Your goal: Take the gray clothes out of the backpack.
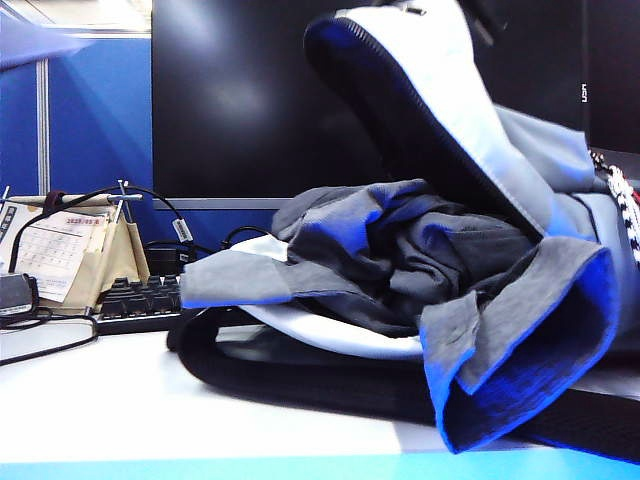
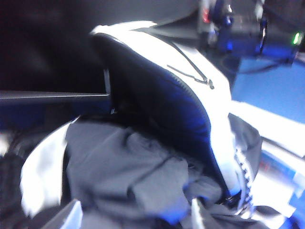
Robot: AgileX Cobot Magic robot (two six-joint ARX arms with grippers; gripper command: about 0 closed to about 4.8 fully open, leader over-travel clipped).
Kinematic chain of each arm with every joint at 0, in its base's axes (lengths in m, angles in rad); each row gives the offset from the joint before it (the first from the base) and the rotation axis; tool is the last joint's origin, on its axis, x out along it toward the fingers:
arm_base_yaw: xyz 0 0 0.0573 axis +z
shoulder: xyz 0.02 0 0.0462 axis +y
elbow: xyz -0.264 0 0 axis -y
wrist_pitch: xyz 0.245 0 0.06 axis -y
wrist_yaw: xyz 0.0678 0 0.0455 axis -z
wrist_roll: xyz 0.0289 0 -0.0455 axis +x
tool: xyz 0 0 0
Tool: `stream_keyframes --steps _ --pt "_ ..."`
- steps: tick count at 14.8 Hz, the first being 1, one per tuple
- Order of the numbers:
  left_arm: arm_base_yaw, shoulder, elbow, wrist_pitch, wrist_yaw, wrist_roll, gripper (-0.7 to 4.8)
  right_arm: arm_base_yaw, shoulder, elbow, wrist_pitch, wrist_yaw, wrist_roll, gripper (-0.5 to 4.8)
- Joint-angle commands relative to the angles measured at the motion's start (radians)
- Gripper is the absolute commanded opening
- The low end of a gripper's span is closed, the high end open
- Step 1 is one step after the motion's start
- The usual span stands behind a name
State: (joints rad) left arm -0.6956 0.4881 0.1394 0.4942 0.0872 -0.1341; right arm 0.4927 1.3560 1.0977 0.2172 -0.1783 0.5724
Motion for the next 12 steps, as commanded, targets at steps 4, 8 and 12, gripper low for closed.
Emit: stream_keyframes --steps 4,8,12 --pt "0.001 0.600 0.215 0.134 0.040 0.187 3.53 0.006 -0.116 0.017 0.115 -0.089 0.008 -0.08" --pt "-0.011 0.913 0.386 0.215 0.185 0.134 4.79 0.003 -0.139 0.016 0.043 -0.080 -0.001 -0.08" --pt "-0.035 1.113 0.533 0.217 0.142 0.148 4.79 0.003 -0.134 0.014 0.014 -0.063 -0.001 -0.08"
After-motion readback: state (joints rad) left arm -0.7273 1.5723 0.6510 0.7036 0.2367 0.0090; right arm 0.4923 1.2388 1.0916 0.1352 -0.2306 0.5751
